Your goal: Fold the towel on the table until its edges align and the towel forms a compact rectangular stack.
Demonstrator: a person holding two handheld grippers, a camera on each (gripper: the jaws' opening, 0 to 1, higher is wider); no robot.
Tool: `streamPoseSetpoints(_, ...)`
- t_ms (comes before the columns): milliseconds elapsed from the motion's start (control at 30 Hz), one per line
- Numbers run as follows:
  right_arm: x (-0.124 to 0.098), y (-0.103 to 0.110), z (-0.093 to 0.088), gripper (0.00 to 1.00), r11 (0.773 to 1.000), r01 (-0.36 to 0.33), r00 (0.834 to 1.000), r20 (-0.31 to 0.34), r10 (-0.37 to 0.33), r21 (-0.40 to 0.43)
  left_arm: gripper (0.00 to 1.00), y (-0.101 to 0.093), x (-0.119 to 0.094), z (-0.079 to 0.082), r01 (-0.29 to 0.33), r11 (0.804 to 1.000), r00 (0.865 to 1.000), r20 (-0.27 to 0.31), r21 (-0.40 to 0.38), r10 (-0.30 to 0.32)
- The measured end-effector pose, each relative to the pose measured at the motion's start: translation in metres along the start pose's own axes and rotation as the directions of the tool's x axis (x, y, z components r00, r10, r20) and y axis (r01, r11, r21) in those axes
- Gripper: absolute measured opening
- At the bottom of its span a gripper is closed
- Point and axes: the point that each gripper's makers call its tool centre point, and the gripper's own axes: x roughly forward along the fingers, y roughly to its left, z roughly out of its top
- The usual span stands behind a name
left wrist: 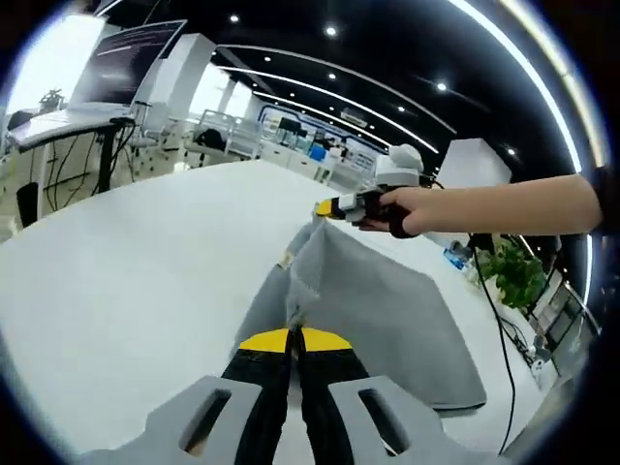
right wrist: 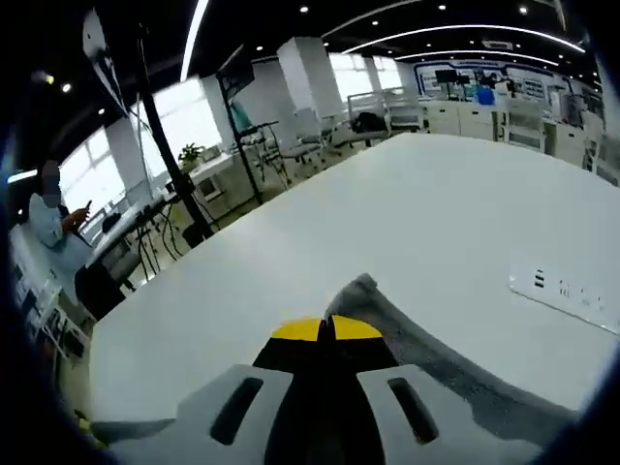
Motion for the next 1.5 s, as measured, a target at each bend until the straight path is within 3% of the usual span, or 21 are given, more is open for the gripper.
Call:
streamPoseSetpoints(200,0.024,-0.006,-0.012,0.0,0.997,0.012,0.999,-0.039,-0.015,-0.072,0.02,0.007,0.004,-0.01,-0.031,0.999,0.999,-0.026,-0.034,0.031)
streamPoseSetpoints(400,0.037,-0.009,-0.021,0.0,0.998,0.005,0.999,-0.042,-0.008,-0.064,0.03,0.019,0.013,-0.02,-0.041,0.998,0.998,-0.043,-0.048,0.039)
streamPoseSetpoints(600,0.041,-0.01,-0.012,0.11,0.999,-0.007,1.0,0.0,0.007,-0.039,0.22,0.021,0.011,-0.015,-0.044,0.997,0.999,-0.008,-0.062,0.044)
streamPoseSetpoints(700,0.031,-0.002,-0.01,0.16,0.999,-0.021,1.0,0.013,0.021,-0.033,0.22,0.02,0.01,-0.012,-0.042,0.997,0.999,-0.002,-0.07,0.042)
streamPoseSetpoints(867,0.02,-0.008,-0.01,0.18,0.999,-0.016,1.0,0.017,0.016,-0.029,0.21,0.023,0.008,-0.005,-0.08,0.996,0.997,-0.004,-0.048,0.08)
streamPoseSetpoints(1100,-0.004,-0.03,-0.01,0.19,1.0,0.012,1.0,0.018,-0.012,-0.024,0.26,0.023,0.007,0.006,-0.107,0.99,0.994,-0.016,0.094,0.109)
streamPoseSetpoints(1233,-0.015,-0.052,-0.012,0.21,0.999,0.034,0.999,0.015,-0.033,-0.01,0.29,0.007,0.008,0.012,-0.075,0.986,0.997,-0.022,0.15,0.079)
streamPoseSetpoints(1500,-0.043,-0.074,-0.014,0.28,0.997,0.069,0.998,-0.001,-0.069,0.024,0.38,-0.027,0.012,0.016,-0.001,0.976,0.999,-0.036,0.217,0.01)
